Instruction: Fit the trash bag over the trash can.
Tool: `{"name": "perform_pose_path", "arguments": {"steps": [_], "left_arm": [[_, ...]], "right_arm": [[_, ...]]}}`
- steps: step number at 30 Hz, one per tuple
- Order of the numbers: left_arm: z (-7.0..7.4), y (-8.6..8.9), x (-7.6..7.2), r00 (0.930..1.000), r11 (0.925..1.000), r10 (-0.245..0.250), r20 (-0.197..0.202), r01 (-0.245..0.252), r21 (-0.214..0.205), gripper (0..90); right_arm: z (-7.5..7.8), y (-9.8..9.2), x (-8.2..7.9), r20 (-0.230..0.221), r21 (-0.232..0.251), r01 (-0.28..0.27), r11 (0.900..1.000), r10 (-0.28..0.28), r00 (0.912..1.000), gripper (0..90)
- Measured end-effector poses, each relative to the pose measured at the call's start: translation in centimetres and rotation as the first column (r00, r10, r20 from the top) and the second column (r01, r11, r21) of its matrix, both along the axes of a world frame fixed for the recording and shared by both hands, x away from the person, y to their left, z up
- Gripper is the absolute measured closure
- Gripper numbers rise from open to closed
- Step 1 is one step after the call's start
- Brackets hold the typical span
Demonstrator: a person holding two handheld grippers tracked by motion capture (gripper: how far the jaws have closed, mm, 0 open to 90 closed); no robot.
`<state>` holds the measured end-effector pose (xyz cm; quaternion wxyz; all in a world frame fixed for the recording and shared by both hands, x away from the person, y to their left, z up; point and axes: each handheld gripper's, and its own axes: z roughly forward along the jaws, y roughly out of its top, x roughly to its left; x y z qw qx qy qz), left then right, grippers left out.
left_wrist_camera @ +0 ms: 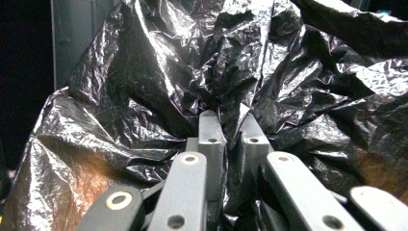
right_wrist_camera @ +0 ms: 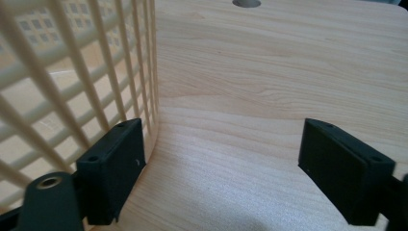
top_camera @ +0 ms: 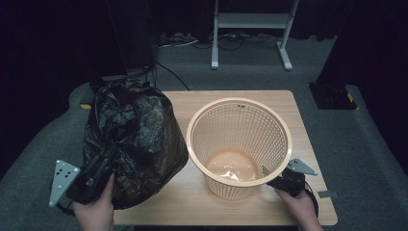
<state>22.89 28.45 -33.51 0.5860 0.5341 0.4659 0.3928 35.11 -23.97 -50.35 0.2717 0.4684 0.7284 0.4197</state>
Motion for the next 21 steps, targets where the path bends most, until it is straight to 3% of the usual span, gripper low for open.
{"name": "perform_pose_path", "arguments": {"steps": [9, 14, 21], "left_arm": [[2.0, -1.4, -0.9, 0.9966, 0.9991, -0.043, 0.070, 0.043, -0.003, 83.1], [2.9, -2.6, -1.0, 0.9916, 0.9959, -0.087, 0.095, 0.089, -0.016, 82.9], [3.8, -4.6, -0.6, 0.9802, 0.9873, -0.153, 0.125, 0.157, -0.023, 82.8]], "right_arm": [[-0.8, -0.8, -0.4, -0.043, -0.072, 0.033, 0.9969, -0.036, 0.9984, 14.2], [-0.9, -2.1, -1.2, -0.080, -0.133, 0.066, 0.9890, -0.077, 0.9938, 14.2], [-1.6, -3.5, -1.6, -0.119, -0.138, 0.109, 0.9844, -0.126, 0.9849, 14.1]]}}
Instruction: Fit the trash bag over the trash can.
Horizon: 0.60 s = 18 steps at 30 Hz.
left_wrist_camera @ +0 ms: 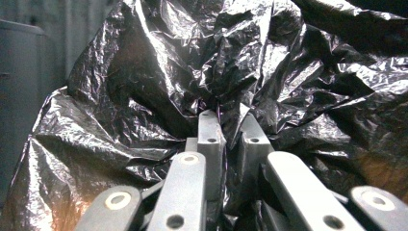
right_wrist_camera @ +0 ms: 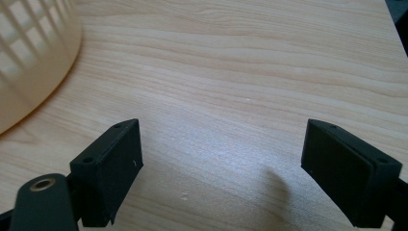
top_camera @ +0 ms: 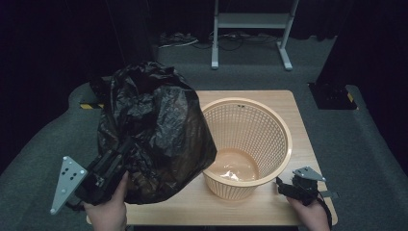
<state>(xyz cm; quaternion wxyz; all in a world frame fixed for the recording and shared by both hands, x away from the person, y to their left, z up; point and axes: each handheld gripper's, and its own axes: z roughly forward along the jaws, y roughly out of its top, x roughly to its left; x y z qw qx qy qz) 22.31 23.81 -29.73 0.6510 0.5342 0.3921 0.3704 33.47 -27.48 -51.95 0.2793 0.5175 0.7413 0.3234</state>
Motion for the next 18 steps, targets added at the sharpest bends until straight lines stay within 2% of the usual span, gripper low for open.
{"name": "perform_pose_path", "arguments": {"steps": [5, 12, 18], "left_arm": [[0.4, -1.9, 0.6, 0.9986, 0.9987, -0.051, 0.016, 0.051, -0.002, 82.7], [0.8, -4.3, 1.7, 0.9935, 0.9937, -0.112, 0.021, 0.112, 0.008, 82.7], [1.0, -5.5, 2.1, 0.9893, 0.9896, -0.144, 0.023, 0.144, 0.007, 82.5]], "right_arm": [[-0.3, -0.1, 0.0, -0.003, -0.003, 0.018, 0.9998, -0.018, 0.9998, 14.1], [-0.3, -0.1, 0.2, -0.025, 0.019, 0.021, 0.9996, -0.021, 0.9995, 14.4], [-0.4, 0.1, 0.4, -0.045, -0.002, 0.038, 0.9993, -0.038, 0.9982, 15.2]]}}
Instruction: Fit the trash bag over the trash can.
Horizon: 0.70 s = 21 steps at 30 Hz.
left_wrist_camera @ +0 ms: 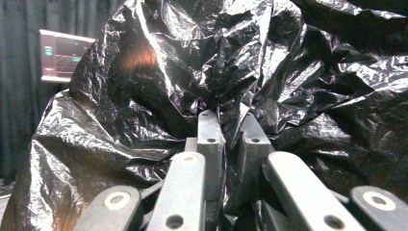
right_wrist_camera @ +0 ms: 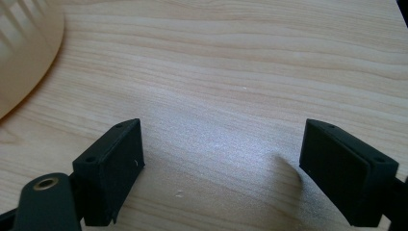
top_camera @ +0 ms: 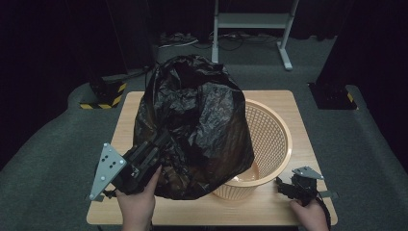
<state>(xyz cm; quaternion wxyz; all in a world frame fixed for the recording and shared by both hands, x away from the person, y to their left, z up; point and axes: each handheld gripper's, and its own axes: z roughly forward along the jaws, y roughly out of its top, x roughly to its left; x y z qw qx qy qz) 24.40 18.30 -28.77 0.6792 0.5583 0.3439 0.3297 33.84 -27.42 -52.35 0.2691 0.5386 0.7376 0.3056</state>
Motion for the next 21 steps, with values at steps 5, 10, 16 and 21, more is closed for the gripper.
{"name": "perform_pose_path", "arguments": {"steps": [5, 10, 16, 21], "left_arm": [[0.2, -1.2, 0.4, 0.9993, 0.9993, -0.037, -0.001, 0.037, 0.000, 82.2], [0.3, -2.2, 0.8, 0.9978, 0.9978, -0.065, -0.008, 0.065, 0.005, 82.0], [0.2, -3.7, 1.4, 0.9929, 0.9931, -0.116, -0.026, 0.116, 0.018, 82.0], [0.3, -4.9, 1.8, 0.9883, 0.9885, -0.148, -0.035, 0.149, 0.024, 81.9]], "right_arm": [[0.0, -0.3, 0.0, 0.000, 0.025, 0.010, 0.9996, -0.010, 0.9999, 15.2], [0.0, 0.0, 0.0, 0.005, 0.002, 0.000, 1.0000, 0.000, 1.0000, 15.0], [0.0, -0.1, 0.0, 0.001, 0.017, 0.009, 0.9998, -0.009, 1.0000, 15.0], [0.0, -0.1, 0.0, 0.008, 0.008, 0.002, 1.0000, -0.002, 1.0000, 14.9]]}}
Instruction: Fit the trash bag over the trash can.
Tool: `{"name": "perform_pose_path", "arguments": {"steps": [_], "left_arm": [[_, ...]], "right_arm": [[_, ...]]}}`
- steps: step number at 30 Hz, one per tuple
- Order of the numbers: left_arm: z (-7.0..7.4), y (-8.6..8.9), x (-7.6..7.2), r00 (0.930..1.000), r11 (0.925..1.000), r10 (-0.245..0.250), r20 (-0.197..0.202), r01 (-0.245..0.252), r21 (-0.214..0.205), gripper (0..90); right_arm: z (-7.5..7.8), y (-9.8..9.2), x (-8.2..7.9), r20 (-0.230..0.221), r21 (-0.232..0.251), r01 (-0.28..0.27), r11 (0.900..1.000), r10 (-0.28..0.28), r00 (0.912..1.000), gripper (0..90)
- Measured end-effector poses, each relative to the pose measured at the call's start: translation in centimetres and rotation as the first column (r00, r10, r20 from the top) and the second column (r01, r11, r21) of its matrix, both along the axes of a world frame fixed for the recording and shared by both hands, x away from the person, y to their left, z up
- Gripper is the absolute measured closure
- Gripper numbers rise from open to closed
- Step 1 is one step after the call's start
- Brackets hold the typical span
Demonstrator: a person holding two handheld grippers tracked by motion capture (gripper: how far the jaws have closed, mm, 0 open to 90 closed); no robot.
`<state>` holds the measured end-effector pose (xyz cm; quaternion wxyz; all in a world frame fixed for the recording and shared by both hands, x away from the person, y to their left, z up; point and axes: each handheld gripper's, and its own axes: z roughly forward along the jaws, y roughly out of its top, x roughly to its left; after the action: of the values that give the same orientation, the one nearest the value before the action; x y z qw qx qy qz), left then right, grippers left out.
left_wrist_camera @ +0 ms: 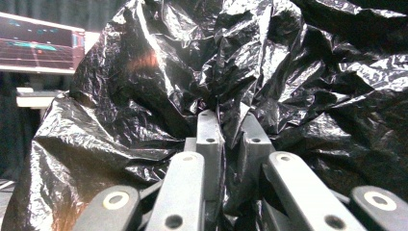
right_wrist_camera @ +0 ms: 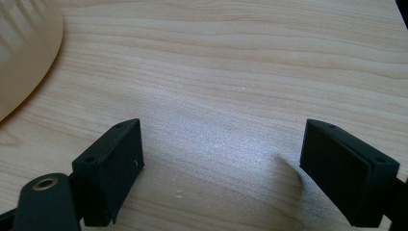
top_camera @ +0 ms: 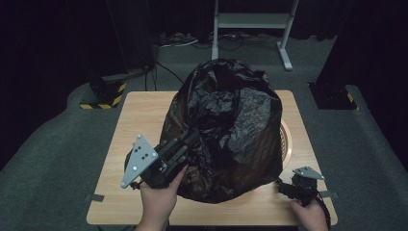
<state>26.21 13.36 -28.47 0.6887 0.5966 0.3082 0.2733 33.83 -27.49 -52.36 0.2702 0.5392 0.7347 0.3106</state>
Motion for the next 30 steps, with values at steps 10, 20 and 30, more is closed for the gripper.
{"name": "perform_pose_path", "arguments": {"steps": [10, 20, 30], "left_arm": [[0.9, -2.7, 1.1, 0.9988, 0.9980, -0.046, -0.015, 0.046, 0.043, 80.9], [2.1, -4.5, 2.0, 0.9975, 0.9947, -0.069, -0.019, 0.070, 0.075, 78.4], [2.1, -4.7, 2.7, 0.9978, 0.9972, -0.060, -0.030, 0.061, 0.043, 52.2]], "right_arm": [[0.0, -0.1, 0.0, 0.001, 0.011, 0.003, 0.9999, -0.003, 1.0000, 14.9], [0.1, -0.2, 0.0, -0.001, 0.025, 0.002, 0.9997, -0.002, 1.0000, 14.9], [0.1, -0.3, 0.0, -0.002, 0.036, 0.001, 0.9994, 0.000, 1.0000, 14.8]]}}
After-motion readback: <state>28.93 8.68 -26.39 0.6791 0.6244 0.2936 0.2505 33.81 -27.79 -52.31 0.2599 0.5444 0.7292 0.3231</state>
